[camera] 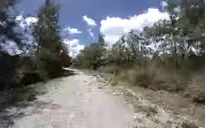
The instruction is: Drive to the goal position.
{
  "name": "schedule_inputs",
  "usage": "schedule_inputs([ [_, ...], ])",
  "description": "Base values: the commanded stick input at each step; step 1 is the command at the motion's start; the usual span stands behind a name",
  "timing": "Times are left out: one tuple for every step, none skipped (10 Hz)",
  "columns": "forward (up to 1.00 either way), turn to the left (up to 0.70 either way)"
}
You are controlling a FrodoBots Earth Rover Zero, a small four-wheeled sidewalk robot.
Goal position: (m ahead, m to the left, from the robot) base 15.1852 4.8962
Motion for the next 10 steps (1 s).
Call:
schedule_inputs([
  [0.7, 0.0],
  [0.7, 0.0],
  [0.7, 0.0],
  [0.7, 0.0],
  [0.7, 0.0],
  [0.7, 0.0],
  [0.7, 0.0],
  [0.7, 0.0],
  [0.7, 0.0],
  [0.7, 0.0],
])
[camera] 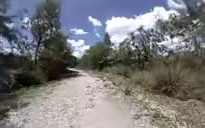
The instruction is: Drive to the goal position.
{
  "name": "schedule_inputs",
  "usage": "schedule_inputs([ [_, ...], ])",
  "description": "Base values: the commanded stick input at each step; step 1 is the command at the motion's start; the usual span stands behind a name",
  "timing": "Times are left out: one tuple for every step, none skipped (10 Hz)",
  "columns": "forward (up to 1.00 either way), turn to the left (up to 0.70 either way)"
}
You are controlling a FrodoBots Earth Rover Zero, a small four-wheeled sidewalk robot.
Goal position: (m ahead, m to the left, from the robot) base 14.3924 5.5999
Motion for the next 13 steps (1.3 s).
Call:
schedule_inputs([
  [0.7, 0.0],
  [0.7, 0.0],
  [0.7, 0.0],
  [0.7, 0.0],
  [0.7, 0.0],
  [0.7, 0.0],
  [0.7, 0.0],
  [0.7, 0.31],
  [0.7, 0.35],
  [0.7, 0.35],
  [0.7, 0.0],
  [0.7, 0.0],
  [0.7, 0.0],
])
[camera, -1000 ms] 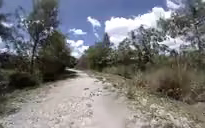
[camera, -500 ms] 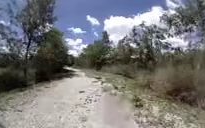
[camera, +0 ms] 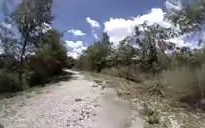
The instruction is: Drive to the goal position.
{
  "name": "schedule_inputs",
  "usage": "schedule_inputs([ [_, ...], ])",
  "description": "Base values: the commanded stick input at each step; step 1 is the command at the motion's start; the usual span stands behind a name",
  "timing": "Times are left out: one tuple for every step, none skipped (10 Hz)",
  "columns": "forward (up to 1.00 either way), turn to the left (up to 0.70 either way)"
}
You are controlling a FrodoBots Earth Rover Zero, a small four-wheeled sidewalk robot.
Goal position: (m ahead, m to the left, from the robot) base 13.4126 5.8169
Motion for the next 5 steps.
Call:
schedule_inputs([
  [0.7, 0.22],
  [0.7, 0.35],
  [0.7, 0.13],
  [0.7, 0.0],
  [0.7, 0.0],
])
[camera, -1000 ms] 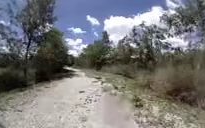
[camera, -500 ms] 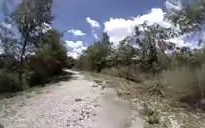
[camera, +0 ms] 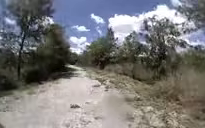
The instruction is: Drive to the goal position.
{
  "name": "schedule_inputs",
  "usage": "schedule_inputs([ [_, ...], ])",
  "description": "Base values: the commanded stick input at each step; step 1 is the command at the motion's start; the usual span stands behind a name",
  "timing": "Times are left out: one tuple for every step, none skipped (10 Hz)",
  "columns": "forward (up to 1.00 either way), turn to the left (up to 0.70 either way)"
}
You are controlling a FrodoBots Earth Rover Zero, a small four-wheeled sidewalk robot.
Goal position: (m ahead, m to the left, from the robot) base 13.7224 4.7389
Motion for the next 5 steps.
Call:
schedule_inputs([
  [0.7, 0.0],
  [0.7, 0.0],
  [0.7, 0.0],
  [0.7, 0.0],
  [0.7, 0.0],
])
